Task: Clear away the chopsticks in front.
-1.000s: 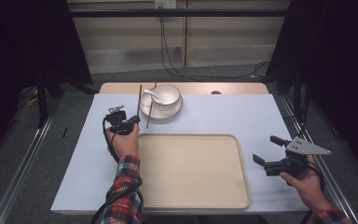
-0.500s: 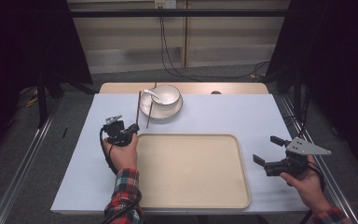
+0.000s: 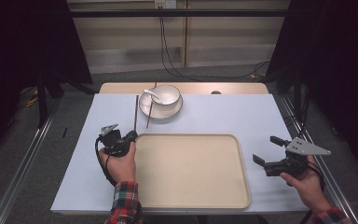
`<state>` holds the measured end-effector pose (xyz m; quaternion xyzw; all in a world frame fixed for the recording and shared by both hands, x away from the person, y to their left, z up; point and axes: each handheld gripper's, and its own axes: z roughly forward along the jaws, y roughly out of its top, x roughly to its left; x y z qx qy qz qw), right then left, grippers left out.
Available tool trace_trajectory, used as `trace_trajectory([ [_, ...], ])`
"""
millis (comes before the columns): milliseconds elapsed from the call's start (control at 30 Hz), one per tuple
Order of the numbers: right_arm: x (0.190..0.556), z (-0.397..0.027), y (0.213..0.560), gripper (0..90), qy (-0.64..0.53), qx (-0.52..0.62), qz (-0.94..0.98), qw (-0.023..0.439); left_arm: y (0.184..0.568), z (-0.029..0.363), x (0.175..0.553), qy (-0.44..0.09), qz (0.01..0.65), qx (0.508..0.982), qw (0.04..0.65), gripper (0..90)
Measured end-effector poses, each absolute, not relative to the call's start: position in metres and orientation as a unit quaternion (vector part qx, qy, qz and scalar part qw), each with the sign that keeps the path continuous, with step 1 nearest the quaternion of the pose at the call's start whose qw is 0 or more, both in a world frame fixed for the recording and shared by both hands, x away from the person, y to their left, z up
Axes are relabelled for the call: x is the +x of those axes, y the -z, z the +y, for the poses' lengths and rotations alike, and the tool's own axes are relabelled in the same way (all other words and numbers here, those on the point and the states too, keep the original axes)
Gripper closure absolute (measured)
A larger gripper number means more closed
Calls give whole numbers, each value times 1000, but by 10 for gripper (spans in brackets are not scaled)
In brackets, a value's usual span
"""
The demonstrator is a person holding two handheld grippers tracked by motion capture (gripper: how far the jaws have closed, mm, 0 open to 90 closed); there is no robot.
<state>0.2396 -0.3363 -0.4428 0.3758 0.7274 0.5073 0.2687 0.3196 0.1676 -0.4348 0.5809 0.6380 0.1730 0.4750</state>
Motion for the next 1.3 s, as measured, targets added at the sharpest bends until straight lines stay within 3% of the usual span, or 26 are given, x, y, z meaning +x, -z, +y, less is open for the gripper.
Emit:
trace_trajectory([
  [1300,239,-336,443,4,-507,372,731,266,445,165,241,-156,636,587,476,856],
])
